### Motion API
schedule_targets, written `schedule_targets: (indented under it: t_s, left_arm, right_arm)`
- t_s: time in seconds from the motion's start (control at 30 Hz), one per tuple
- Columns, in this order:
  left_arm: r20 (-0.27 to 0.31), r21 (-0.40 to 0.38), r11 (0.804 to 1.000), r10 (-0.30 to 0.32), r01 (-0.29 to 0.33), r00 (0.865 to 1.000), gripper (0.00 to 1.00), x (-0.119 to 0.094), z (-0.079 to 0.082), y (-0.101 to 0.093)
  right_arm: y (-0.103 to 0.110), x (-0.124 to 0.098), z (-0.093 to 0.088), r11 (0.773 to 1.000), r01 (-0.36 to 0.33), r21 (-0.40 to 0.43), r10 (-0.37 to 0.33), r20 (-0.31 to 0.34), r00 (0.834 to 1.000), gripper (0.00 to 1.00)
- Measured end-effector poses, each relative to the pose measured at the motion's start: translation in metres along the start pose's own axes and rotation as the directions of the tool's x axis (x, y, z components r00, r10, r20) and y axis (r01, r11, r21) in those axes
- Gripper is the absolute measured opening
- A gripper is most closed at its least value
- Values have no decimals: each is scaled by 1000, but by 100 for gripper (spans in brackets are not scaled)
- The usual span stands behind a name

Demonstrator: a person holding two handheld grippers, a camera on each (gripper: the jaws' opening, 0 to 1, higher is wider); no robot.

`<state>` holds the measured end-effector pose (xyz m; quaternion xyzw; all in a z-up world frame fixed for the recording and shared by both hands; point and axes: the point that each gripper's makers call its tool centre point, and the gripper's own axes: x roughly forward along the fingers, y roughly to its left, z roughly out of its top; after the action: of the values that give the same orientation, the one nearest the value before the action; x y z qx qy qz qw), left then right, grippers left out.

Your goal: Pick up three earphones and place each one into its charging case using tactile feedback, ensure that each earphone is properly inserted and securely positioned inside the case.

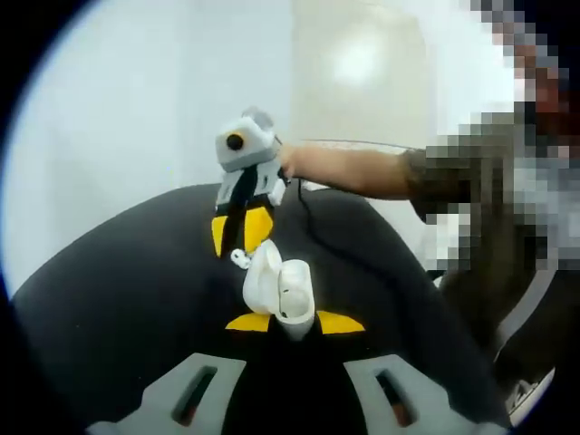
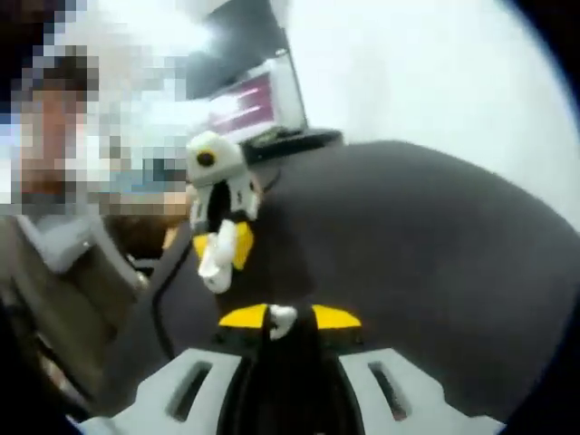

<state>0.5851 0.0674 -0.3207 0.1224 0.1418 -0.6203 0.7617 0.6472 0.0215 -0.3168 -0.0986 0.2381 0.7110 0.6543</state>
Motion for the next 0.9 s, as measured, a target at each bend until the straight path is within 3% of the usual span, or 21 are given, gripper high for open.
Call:
schedule_targets:
  t_s: [0.47,0.53,0.63,0.73,0.77,0.8,0.9]
  left_arm:
    - [2,-3,1000,0,0,1000,14,0,0,0]
    - [3,-4,1000,-1,1,1000,14,0,0,-1]
    - [3,-5,1000,0,0,1000,14,0,0,0]
    - [3,-5,1000,0,0,1000,14,0,0,0]
    - [3,-6,1000,0,0,1000,14,0,0,0]
    - [3,-6,1000,-1,1,1000,14,-1,0,0]
    - [4,-7,1000,0,0,1000,14,-1,0,1]
  right_arm:
    - [12,-7,9,999,22,-27,-23,-36,999,12]
    - [6,-11,15,997,71,-14,-71,-9,997,4]
    - [7,-15,25,994,104,-17,-103,63,993,4]
    - [2,-17,15,983,149,-105,-149,8,989,8]
    - [2,-17,14,986,141,-91,-141,1,990,11]
    - [4,-19,10,991,127,-28,-128,-29,991,11]
    - [0,-22,9,990,138,-10,-138,-39,990,11]
